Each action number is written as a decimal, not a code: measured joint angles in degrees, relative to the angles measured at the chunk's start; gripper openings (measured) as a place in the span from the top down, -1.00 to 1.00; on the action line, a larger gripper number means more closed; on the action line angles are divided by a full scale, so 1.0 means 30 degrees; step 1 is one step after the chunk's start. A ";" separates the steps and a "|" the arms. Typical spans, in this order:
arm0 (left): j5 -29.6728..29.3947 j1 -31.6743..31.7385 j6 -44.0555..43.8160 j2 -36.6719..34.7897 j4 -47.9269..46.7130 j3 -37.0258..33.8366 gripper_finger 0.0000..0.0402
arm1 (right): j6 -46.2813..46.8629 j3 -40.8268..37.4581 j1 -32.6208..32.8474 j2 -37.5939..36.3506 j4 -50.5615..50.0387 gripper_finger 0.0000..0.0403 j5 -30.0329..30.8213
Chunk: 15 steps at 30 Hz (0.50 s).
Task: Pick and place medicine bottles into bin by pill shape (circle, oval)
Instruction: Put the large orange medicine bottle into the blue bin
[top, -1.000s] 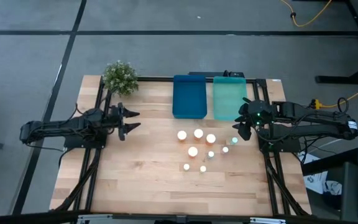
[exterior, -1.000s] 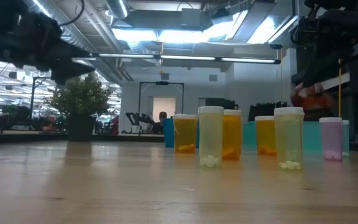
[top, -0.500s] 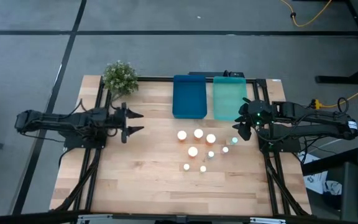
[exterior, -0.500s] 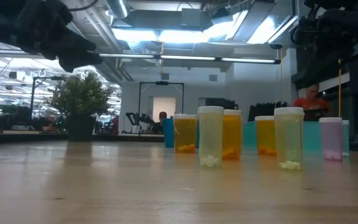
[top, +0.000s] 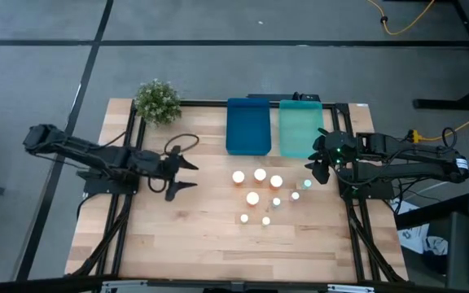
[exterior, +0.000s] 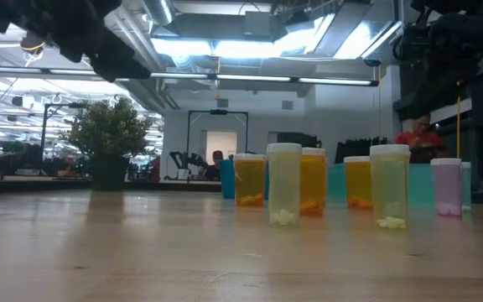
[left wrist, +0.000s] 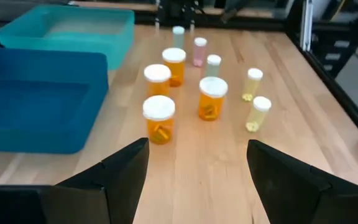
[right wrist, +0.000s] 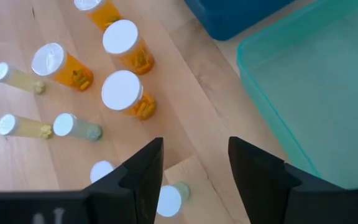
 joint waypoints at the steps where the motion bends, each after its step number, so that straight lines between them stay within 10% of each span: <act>1: -0.0277 -0.0236 0.0008 0.0357 -0.0217 0.0263 -0.31 | 0.0004 0.0000 -0.0001 -0.0002 0.0000 0.09 0.0000; 15: -0.2511 -0.1767 -0.0130 0.3360 -0.0552 0.1019 -0.31 | 0.0004 0.0000 0.0004 -0.0001 0.0014 0.09 0.0007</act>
